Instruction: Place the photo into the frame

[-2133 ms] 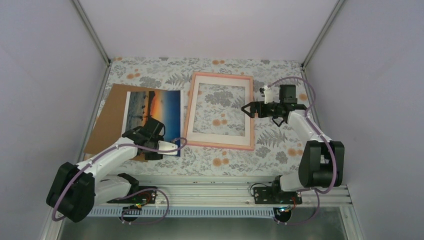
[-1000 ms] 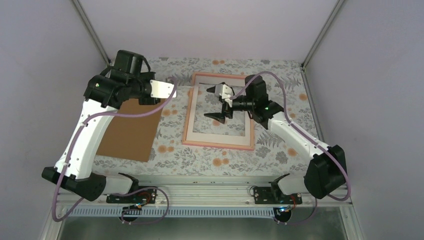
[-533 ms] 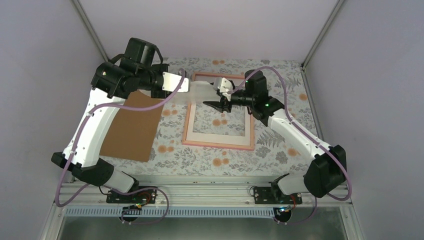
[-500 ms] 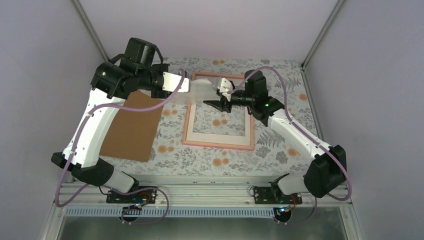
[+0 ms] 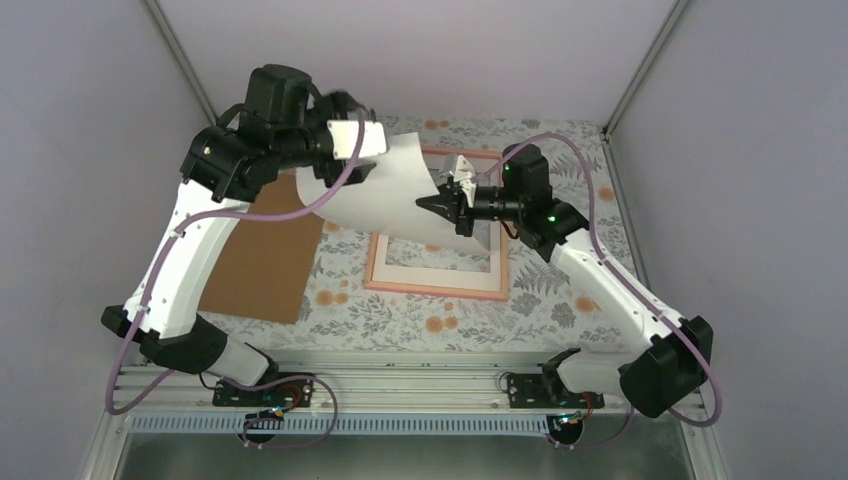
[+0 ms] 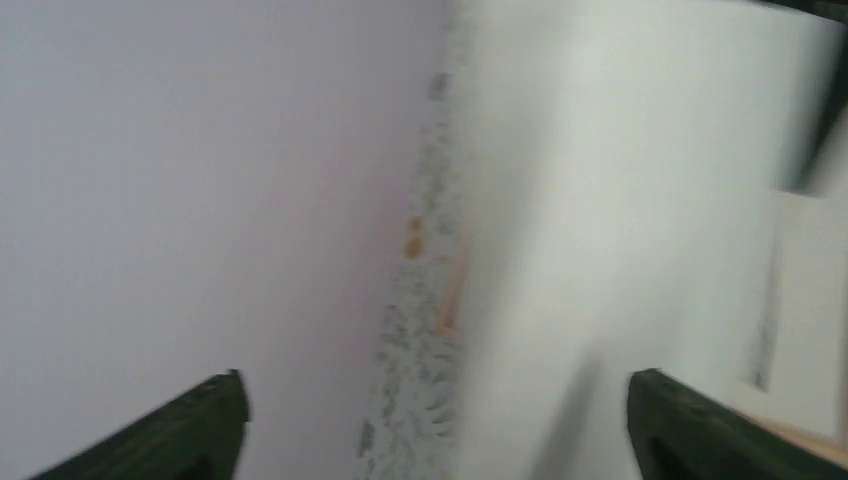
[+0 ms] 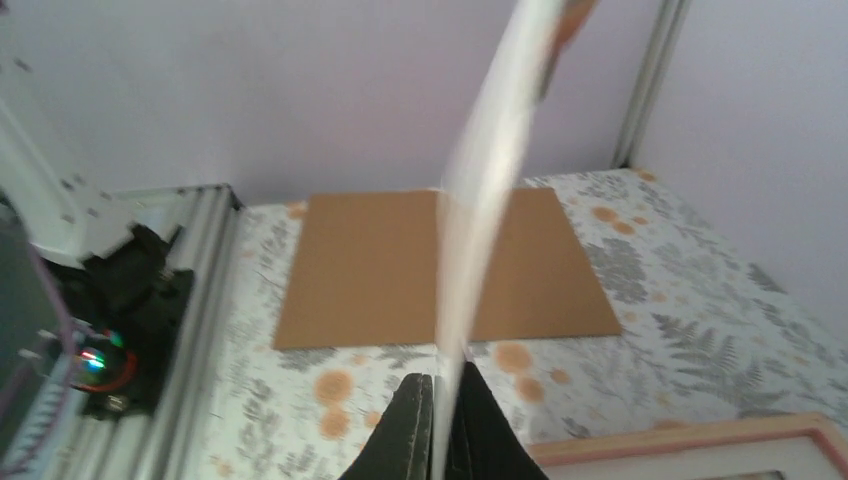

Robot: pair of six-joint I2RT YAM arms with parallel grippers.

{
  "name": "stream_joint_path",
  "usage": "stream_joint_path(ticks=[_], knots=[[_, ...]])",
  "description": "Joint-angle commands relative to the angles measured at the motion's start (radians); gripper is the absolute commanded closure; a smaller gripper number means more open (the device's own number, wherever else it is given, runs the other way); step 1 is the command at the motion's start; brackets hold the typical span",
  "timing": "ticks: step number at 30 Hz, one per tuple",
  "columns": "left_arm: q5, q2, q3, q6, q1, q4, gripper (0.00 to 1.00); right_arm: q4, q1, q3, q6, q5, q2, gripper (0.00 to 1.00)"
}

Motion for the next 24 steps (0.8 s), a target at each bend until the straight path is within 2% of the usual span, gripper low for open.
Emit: stream_joint_path(ticks=[1,4,6,11,13,14,15,16,17,19,21,22,24], knots=[[-0.179,-0.036,0.028,-0.283,0.020,0.334,0.00,-0.019,0.004,0.007,0.212,-0.131,-0.060,0.96],[-0.301,-0.011,0.069,-0.459,0.041,0.436,0.00,0.017,-0.042,-0.028,0.360,-0.205,-0.052,0.96],[-0.369,0.027,0.111,-0.559,0.062,0.444,0.00,0.076,-0.107,-0.053,0.478,-0.271,-0.026,0.96],[-0.326,0.087,0.103,-0.655,0.136,0.431,0.00,0.292,-0.303,-0.095,0.803,-0.370,0.094,0.96],[-0.264,0.089,0.049,-0.666,0.159,0.415,0.00,0.348,-0.366,-0.103,0.854,-0.388,0.148,0.96],[-0.176,0.088,0.015,-0.659,0.187,0.381,0.00,0.332,-0.385,-0.098,0.815,-0.398,0.167,0.96],[-0.017,0.082,-0.019,-0.590,0.225,0.326,0.00,0.266,-0.394,-0.081,0.724,-0.405,0.183,0.96],[0.157,0.069,-0.072,-0.474,0.248,0.241,0.00,0.175,-0.395,-0.059,0.611,-0.408,0.190,0.96],[0.255,0.034,-0.165,-0.365,0.250,0.178,0.00,0.081,-0.395,-0.049,0.484,-0.393,0.189,0.96],[0.289,-0.069,-0.416,-0.204,0.246,0.145,0.00,-0.021,-0.407,-0.064,0.344,-0.359,0.172,0.96],[0.251,-0.155,-0.638,-0.047,0.219,0.115,0.00,-0.075,-0.424,-0.085,0.278,-0.333,0.165,0.94],[0.201,-0.178,-0.739,-0.015,0.198,0.121,0.00,-0.092,-0.433,-0.091,0.265,-0.323,0.164,0.91],[0.166,-0.166,-0.837,-0.020,0.180,0.133,0.00,-0.149,-0.445,-0.089,0.218,-0.291,0.173,0.84]])
